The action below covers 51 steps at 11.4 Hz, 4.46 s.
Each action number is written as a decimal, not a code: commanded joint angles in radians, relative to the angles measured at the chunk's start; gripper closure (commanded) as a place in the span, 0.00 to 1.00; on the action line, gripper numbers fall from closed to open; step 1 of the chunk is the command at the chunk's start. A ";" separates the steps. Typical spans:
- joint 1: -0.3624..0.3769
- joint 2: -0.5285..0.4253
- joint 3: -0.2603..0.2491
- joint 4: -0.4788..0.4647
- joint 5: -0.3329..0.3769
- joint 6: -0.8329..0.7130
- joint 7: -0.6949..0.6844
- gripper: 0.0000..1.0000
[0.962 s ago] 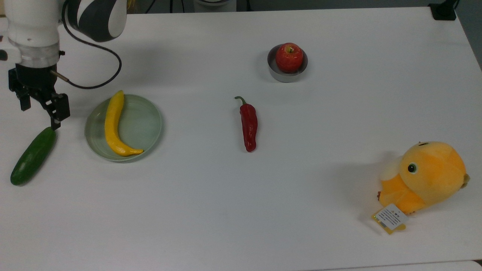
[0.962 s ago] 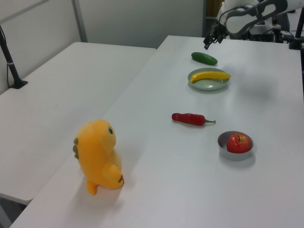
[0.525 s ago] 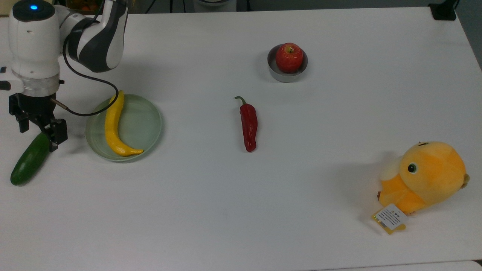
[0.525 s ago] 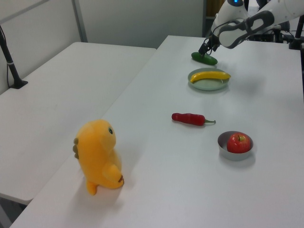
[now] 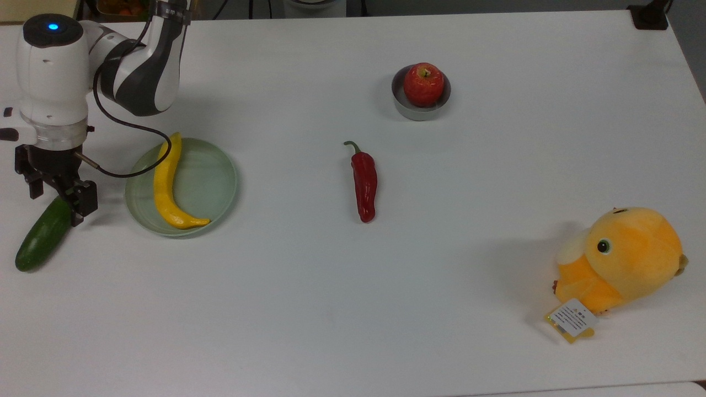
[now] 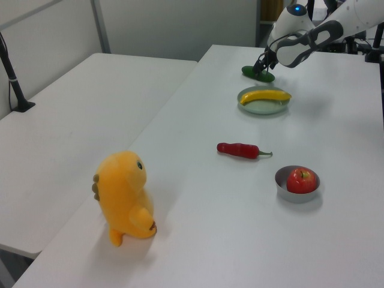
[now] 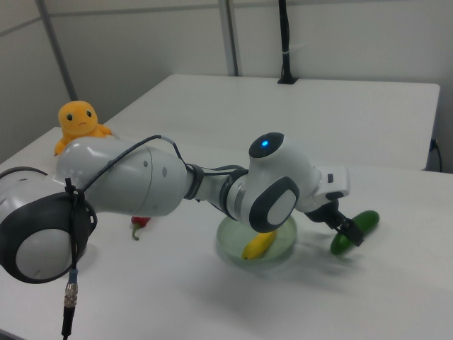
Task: Put the cucumber on the left side of the bowl
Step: 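Lift the cucumber off the table, then carry the cucumber to the metal bowl with the apple and lower it beside the bowl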
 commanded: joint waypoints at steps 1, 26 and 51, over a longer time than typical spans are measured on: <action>0.008 0.023 -0.012 0.013 -0.003 0.013 -0.012 0.40; 0.169 -0.604 0.284 -0.280 0.014 -0.654 0.177 0.84; 0.405 -0.552 0.732 -0.510 0.046 -0.616 0.546 0.82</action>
